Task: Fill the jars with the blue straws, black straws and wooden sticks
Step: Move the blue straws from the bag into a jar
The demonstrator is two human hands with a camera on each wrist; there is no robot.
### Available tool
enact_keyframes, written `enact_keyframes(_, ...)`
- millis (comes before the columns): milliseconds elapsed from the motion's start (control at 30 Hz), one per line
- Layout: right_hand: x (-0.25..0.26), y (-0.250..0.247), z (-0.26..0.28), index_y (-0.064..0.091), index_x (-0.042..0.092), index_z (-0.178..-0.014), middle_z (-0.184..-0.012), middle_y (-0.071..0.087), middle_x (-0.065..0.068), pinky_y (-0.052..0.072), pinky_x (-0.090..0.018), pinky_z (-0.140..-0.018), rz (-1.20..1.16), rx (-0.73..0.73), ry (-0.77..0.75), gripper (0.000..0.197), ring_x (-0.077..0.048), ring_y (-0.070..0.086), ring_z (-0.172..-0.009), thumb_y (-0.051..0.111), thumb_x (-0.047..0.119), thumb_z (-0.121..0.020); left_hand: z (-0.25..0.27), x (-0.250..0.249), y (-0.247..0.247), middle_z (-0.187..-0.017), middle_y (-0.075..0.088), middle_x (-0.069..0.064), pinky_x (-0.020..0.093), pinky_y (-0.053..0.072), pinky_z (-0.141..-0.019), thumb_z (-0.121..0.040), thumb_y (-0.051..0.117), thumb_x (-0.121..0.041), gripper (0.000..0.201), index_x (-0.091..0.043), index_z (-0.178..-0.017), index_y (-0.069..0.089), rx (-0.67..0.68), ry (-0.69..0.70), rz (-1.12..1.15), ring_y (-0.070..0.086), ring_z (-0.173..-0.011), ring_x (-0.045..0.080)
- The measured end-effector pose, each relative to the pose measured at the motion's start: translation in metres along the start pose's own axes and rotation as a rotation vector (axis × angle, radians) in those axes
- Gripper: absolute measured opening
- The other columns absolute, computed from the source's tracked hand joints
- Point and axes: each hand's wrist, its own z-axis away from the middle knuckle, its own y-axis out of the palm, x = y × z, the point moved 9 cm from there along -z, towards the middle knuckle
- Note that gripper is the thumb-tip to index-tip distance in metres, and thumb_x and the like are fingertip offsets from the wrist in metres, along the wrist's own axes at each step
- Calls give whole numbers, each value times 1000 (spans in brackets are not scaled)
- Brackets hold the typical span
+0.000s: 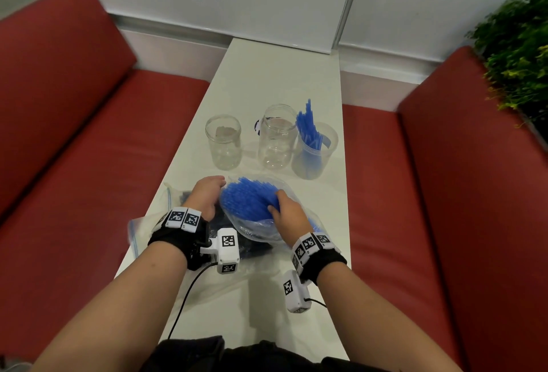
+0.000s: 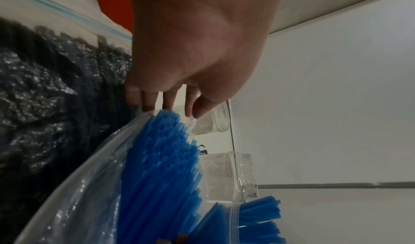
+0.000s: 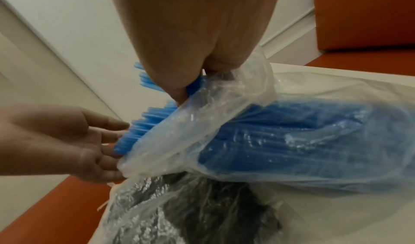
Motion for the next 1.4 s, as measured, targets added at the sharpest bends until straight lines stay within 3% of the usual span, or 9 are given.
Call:
enact_keyframes(67,4,-1,0,48,12,-102,-95,59,-6,39,-32,-78,-44,23,-3,7,-21,53,-85,53,18,-102,-1,-7,1,-138,54,17,41,43,-105,-99,47,-9,37,-5,-135,53,-29,42,-72,52,-124,32)
enact_keyframes(167,16,-2,-1,47,11,-97,-92,57,-7,38,-32,-78,-58,89,-23,9,-22,52,-84,53,17,-102,5,-31,7,-127,59,7,30,47,-87,-96,50,-16,31,-14,-127,59,-109,221,-288,56,-101,18)
enact_keyframes(267,37,-11,0,49,13,-105,-95,59,-4,39,-31,-78,-116,105,-65,6,-20,54,-86,50,19,-103,18,-53,28,-117,66,0,32,46,-91,-95,49,-16,25,-21,-112,67,-53,400,-403,58,-104,17)
enact_keyframes(433,75,-62,-5,50,18,-116,-88,61,7,44,-15,-67,-383,-77,-138,11,0,57,-74,47,20,-105,35,-75,45,-92,75,5,25,51,-88,-94,50,-10,22,-12,-103,70,69,480,-75,71,-93,15)
enact_keyframes(600,108,-115,-9,52,18,-110,-85,60,8,47,-10,-72,-603,-160,-176,6,6,58,-70,50,15,-105,41,-70,72,-99,73,17,32,54,-91,-98,47,-7,23,-4,-109,66,337,344,-6,72,-94,27)
enact_keyframes(800,157,-213,3,51,15,-104,-79,55,-4,51,-22,-73,-884,-336,-403,7,-12,57,-71,49,8,-103,38,-55,71,-102,72,18,39,54,-93,-99,45,-11,26,-2,-113,66,258,270,-66,72,-88,25)
enact_keyframes(867,168,-234,9,51,16,-105,-80,56,-1,52,-29,-80,-963,-368,-478,8,-17,57,-76,50,9,-103,44,-49,85,-102,71,17,37,56,-88,-101,43,-16,31,2,-116,63,361,180,53,71,-93,28)
enact_keyframes(1033,170,-227,18,49,11,-109,-85,56,-7,52,-27,-79,-894,-361,-461,6,-17,59,-78,50,7,-104,77,-47,133,-110,65,25,48,56,-89,-103,43,-19,35,10,-109,61,616,-262,863,68,-101,36)
enact_keyframes(1400,139,-232,19,60,21,-104,-77,64,-5,59,-45,-81,-893,-385,-362,17,-23,67,-75,71,17,-92,90,-44,161,-87,68,23,40,61,-73,-90,60,-11,24,9,-101,63,620,-321,848,71,-81,33)
